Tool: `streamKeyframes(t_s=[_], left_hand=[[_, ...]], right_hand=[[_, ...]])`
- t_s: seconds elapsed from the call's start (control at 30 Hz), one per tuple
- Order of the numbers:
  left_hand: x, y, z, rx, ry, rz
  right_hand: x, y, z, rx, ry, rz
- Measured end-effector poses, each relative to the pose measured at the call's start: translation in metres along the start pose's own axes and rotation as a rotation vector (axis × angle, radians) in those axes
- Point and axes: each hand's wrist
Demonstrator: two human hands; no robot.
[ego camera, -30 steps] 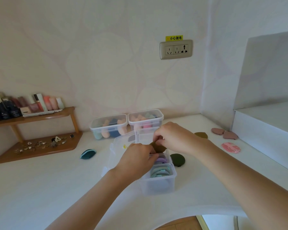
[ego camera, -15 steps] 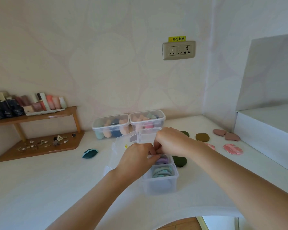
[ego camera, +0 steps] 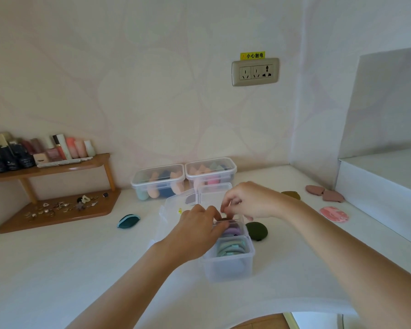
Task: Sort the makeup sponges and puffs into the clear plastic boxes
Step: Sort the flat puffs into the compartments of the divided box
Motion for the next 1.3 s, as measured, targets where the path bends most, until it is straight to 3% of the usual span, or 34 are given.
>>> streamKeyframes(t_s=[0.1, 0.23, 0.37, 0.47, 0.77, 0.9, 1.0, 1.2, 1.3], left_hand=[[0.000, -0.002, -0.002, 0.028, 0.040, 0.051], [0.004, 0.001, 0.002, 0.029, 0.050, 0.100], [0.006, 0.002, 0.001, 0.039, 0.054, 0.104], [0.006, 0.002, 0.001, 0.037, 0.053, 0.103], [0.005, -0.002, -0.005, 0.084, 0.068, 0.109], [0.006, -0.001, -0.004, 0.085, 0.061, 0.109], [0.006, 0.001, -0.003, 0.073, 0.054, 0.102], [0.007, 0.002, -0.003, 0.060, 0.044, 0.091], [0.007, 0.003, -0.002, 0.070, 0.033, 0.089]], right_hand=[[-0.004, -0.013, -0.025, 0.222, 0.038, -0.258], [0.008, -0.024, -0.089, 0.061, 0.330, -0.563], [0.014, -0.020, -0.129, -0.097, 0.637, -0.427], [0.016, -0.011, -0.137, -0.151, 0.701, -0.334], [0.027, -0.006, -0.153, -0.048, 0.612, -0.430], [0.027, -0.011, -0.149, 0.096, 0.556, -0.612], [0.021, -0.016, -0.134, 0.206, 0.447, -0.653], [-0.002, -0.028, -0.058, 0.327, 0.023, -0.491], [-0.012, -0.022, -0.022, 0.189, -0.086, -0.363]])
Point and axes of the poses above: each hand's wrist, its own x-axis towards the middle knuckle, its own y-axis out of the palm, z = x × y, and after that the axes turned 3 degrees about y, right-handed
